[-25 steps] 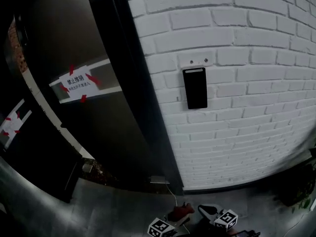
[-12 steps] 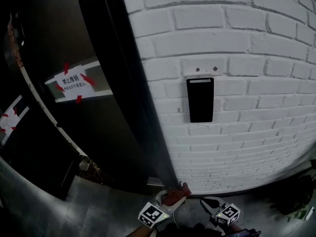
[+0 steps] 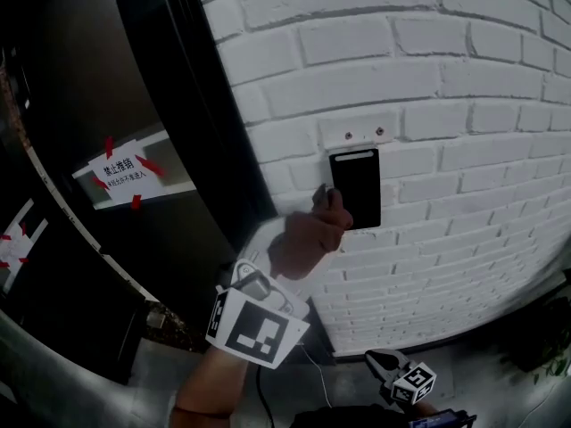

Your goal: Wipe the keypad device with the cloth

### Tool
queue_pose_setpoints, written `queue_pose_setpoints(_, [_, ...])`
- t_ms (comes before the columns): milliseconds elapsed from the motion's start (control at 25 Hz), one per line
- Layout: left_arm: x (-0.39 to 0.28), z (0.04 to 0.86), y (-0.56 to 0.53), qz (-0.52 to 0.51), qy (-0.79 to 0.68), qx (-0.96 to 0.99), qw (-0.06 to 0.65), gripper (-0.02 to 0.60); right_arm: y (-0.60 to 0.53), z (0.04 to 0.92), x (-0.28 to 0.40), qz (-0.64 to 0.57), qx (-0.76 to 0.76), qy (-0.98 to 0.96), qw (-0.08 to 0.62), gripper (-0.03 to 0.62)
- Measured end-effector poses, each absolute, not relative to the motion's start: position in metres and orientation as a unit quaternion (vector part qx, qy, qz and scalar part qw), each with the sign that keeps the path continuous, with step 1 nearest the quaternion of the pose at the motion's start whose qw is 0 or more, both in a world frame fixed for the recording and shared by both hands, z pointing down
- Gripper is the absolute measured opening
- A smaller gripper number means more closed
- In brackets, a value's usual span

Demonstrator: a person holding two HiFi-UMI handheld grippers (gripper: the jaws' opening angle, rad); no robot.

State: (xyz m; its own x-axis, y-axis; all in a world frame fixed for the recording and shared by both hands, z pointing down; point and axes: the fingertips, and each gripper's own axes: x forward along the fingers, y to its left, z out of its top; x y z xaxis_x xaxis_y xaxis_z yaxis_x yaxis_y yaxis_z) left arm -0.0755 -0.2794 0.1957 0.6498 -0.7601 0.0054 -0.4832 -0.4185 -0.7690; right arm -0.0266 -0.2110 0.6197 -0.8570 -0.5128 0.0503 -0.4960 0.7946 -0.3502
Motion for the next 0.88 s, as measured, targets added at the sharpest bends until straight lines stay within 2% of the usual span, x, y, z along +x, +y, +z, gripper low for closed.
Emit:
queue_pose_setpoints(80, [-0.071, 0.167, -0.300, -0.213, 0.401, -0.784, 0.423, 0.132, -0.213, 0.617, -0.021, -0.192, -0.277, 0.941, 0.042, 0.000])
queue_pose_setpoints(280, [-0.059, 0.154, -0.355, -0.286, 0.432, -0.723, 0.457, 0.133, -0.220, 0.621, 0.004, -0.203, -0.310, 0.926, 0.072, 0.000])
queue_pose_setpoints(440, [-0.034, 0.151, -0.359, -0.314, 0.420, -0.711, 0.468, 0.133, -0.225, 0.630, 0.027, -0.217, -0.329, 0.916, 0.076, 0.000])
queue_pose_setpoints(640, [0.010, 0.157, -0.366, -0.366, 0.402, -0.657, 0.523, 0.133, -0.228, 0.636, 0.030, -0.219, -0.332, 0.914, 0.075, 0.000])
queue_pose_setpoints(760, [0.018, 0.179, -0.367, -0.402, 0.398, -0.574, 0.592, 0.132, -0.231, 0.627, 0.033, -0.222, -0.332, 0.912, 0.095, 0.000])
queue_pose_setpoints(880, [0.027, 0.235, -0.367, -0.428, 0.356, -0.523, 0.646, 0.132, -0.230, 0.635, 0.042, -0.224, -0.338, 0.910, 0.086, 0.000])
